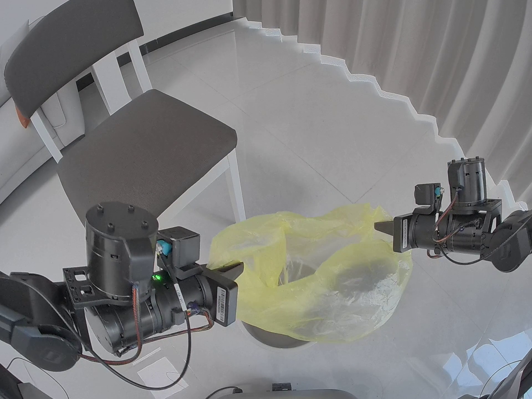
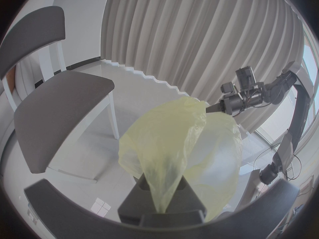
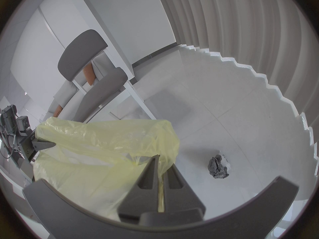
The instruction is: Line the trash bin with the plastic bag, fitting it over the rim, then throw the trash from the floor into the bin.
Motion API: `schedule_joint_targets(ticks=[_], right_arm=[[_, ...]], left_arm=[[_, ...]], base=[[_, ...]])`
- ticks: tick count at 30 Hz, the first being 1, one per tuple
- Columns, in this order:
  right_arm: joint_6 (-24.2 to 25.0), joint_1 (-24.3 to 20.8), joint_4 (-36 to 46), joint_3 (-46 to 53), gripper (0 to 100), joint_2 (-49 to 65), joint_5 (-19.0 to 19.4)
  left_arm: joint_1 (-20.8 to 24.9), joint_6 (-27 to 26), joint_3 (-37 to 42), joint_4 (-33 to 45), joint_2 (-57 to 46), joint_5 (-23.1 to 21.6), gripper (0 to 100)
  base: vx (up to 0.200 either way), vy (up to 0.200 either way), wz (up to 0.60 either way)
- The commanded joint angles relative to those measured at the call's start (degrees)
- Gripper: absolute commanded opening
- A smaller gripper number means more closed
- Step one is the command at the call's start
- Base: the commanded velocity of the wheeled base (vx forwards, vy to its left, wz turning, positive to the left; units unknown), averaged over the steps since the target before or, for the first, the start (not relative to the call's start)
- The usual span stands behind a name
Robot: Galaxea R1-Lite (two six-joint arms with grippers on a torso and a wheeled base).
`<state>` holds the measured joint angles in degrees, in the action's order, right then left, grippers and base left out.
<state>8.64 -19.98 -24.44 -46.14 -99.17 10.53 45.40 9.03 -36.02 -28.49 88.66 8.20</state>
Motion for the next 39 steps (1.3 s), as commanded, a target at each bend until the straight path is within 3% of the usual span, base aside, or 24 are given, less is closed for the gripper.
schedule_joint_targets(ticks=[1, 12, 17, 22, 31, 39], right_arm=[[0.4, -0.1, -6.4, 4.0, 0, -4.8, 0.1], [0.8, -0.1, -10.5, 4.9, 0, -11.9, 2.4], [0.8, -0.1, -18.2, 5.1, 0, -18.3, 2.7], [1.9, -0.4, -21.1, 4.8, 0, -22.3, 3.4], [2.7, -1.5, -28.3, 3.4, 0, -29.9, 4.5], [2.7, -2.6, -29.0, 1.3, 0, -33.1, 4.4]], left_arm=[[-0.1, 0.3, 4.6, -6.9, 7.1, 0.1, 0], [-1.7, 0.0, 11.2, -19.1, 15.7, 0.0, 0], [-4.7, -0.2, 13.4, -24.7, 20.9, -1.4, 0], [-5.0, -0.5, 14.9, -29.8, 23.9, -2.3, 0], [-10.1, -4.1, 16.5, -36.0, 30.4, -5.0, 0], [-11.9, -4.7, 19.4, -53.3, 40.7, -6.5, 0]], base=[[0.000, 0.000, 0.00], [0.000, 0.000, 0.00], [0.000, 0.000, 0.00], [0.000, 0.000, 0.00], [0.000, 0.000, 0.00], [0.000, 0.000, 0.00]])
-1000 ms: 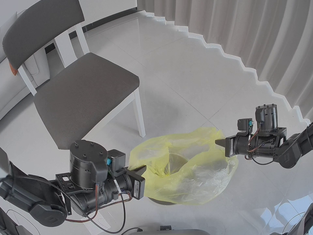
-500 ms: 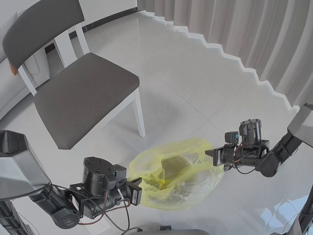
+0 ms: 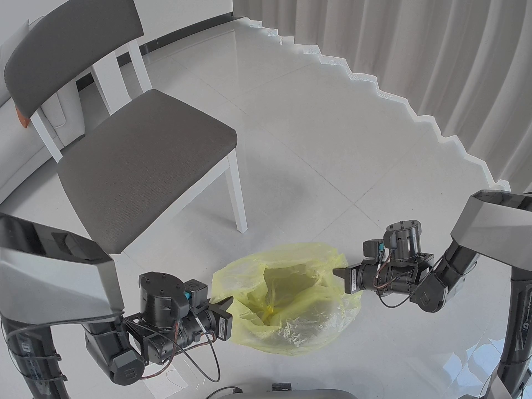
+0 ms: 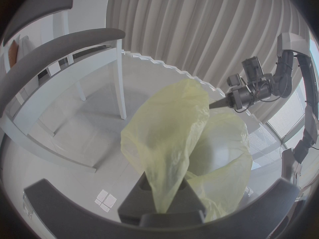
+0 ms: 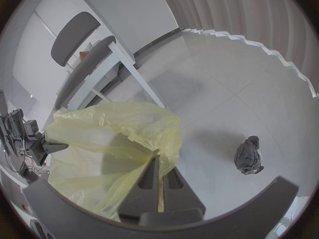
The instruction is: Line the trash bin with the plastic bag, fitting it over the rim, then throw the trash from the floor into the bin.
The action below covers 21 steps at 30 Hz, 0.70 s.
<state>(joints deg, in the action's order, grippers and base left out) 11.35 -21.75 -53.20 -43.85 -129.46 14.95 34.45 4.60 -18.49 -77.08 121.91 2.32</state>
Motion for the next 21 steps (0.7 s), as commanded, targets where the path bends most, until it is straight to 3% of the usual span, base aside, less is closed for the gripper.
schedule_joint_targets(ticks=[1, 8, 21], right_arm=[[0.0, -0.8, -0.2, -0.9, 0, -2.9, 0.0], [0.0, -0.8, -0.6, 1.1, 0, -3.3, 0.0], [-0.2, -0.8, -11.0, 3.3, 0, -7.2, 0.1]], left_arm=[[-0.9, -0.3, 2.5, -6.2, 8.2, -0.7, 0], [-0.6, -0.2, 5.7, -12.9, 10.4, -0.6, 0], [-0.5, -0.4, 3.2, -12.9, 11.6, 0.0, 0]], base=[[0.000, 0.000, 0.00], [0.000, 0.000, 0.00], [0.000, 0.000, 0.00]])
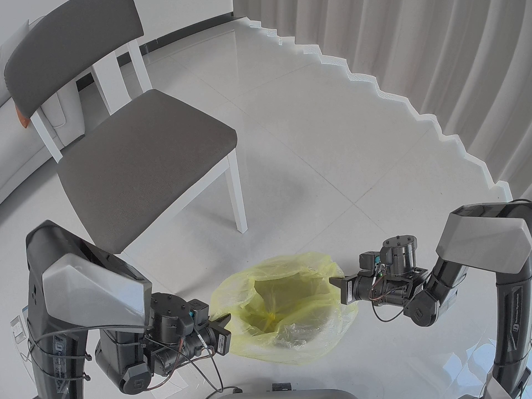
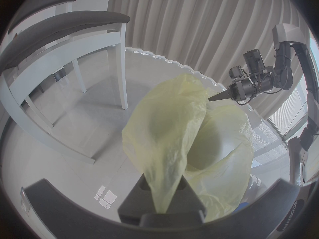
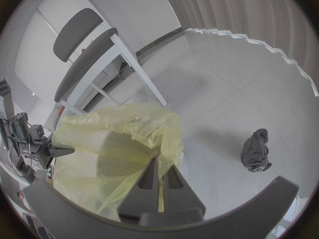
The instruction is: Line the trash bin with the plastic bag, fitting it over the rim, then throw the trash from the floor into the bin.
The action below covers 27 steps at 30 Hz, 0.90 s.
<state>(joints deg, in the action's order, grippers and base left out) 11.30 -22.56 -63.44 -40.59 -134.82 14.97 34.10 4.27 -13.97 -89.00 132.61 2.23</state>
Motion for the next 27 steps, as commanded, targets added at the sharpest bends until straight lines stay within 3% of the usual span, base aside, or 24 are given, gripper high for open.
schedule_joint_targets(ticks=[1, 5, 6, 19, 27], right_arm=[[-0.2, 0.0, -0.9, -0.1, 0, -2.0, 0.1], [-0.6, 0.0, -1.0, 0.1, 0, -2.2, 0.1], [-0.6, 0.0, -1.2, 0.2, 100, -2.0, 0.1], [-1.7, 2.9, -4.1, 5.9, 100, 6.6, 0.0], [-4.0, 0.5, -4.1, 5.4, 100, 7.3, -0.1]], left_arm=[[-0.3, -0.1, -1.6, -1.0, 1.1, 0.1, 0], [-0.4, -1.4, -2.8, -1.0, 1.2, 0.1, 0], [-0.4, -1.7, -3.0, -1.0, 1.2, 0.1, 0], [-0.3, -2.0, -5.8, -1.0, 0.7, 1.0, 0], [-0.5, -2.0, -5.6, -1.0, 2.8, 2.2, 0]], base=[[0.000, 0.000, 0.00], [0.000, 0.000, 0.00], [0.000, 0.000, 0.00], [0.000, 0.000, 0.00], [0.000, 0.000, 0.00]])
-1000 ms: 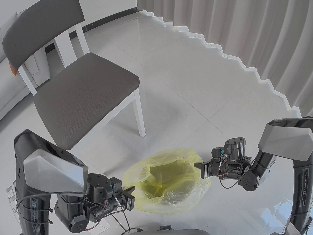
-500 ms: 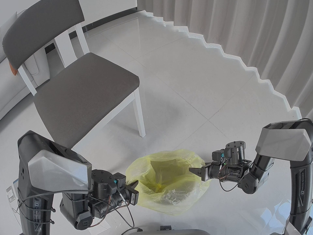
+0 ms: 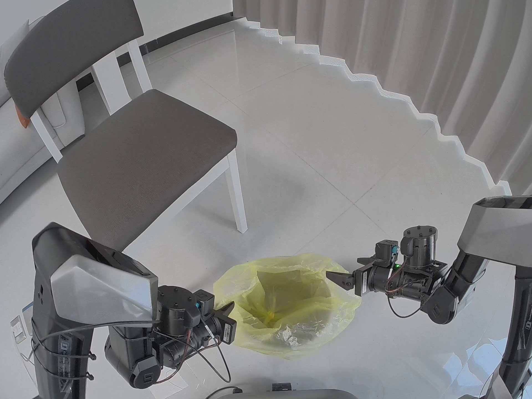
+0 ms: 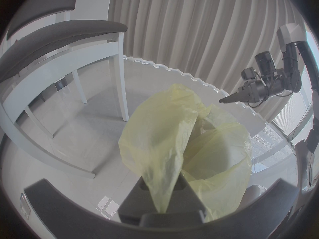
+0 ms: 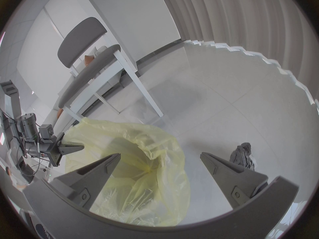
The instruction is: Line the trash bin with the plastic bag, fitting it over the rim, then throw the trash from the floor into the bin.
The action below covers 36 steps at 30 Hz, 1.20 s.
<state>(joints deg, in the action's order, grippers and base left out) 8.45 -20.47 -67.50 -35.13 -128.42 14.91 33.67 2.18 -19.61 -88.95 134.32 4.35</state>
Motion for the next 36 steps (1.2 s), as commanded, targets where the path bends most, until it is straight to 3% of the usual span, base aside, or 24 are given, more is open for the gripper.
schedule_joint_targets(ticks=[1, 2, 8, 12, 16, 29, 36], right_arm=[[-2.0, -2.4, -0.2, -0.1, 100, 0.6, -0.3], [-2.8, -3.2, -0.2, -0.3, 100, 0.1, -0.6], [-4.5, -8.0, -0.4, -3.3, 100, -1.9, -1.6], [-8.2, -9.4, -0.4, -5.7, 100, -3.7, -3.3], [-13.5, -8.9, 0.9, -9.3, 100, -6.1, -3.7], [-22.5, -7.4, 10.5, -25.0, 100, -15.3, -3.6], [-23.5, -7.7, 17.0, -32.7, 100, -17.0, -3.6]], left_arm=[[-0.1, 0.1, -0.2, -1.0, 1.4, 0.1, 0], [-0.1, 0.1, -0.2, -1.0, 1.5, 0.1, 100], [-1.4, 0.7, 0.7, -1.0, 1.4, 3.2, 100], [-3.3, 2.3, 2.7, -1.0, 0.7, 3.3, 100], [-2.9, 3.3, 4.2, -1.0, -1.9, 3.3, 100], [-2.7, 3.1, 4.5, -1.0, -6.1, 4.0, 100], [-1.9, 3.1, 4.7, -1.0, -7.1, 4.8, 100]], base=[[0.000, 0.000, 0.00], [0.000, 0.000, 0.00], [0.000, 0.000, 0.00], [0.000, 0.000, 0.00], [0.000, 0.000, 0.00], [0.000, 0.000, 0.00], [0.000, 0.000, 0.00]])
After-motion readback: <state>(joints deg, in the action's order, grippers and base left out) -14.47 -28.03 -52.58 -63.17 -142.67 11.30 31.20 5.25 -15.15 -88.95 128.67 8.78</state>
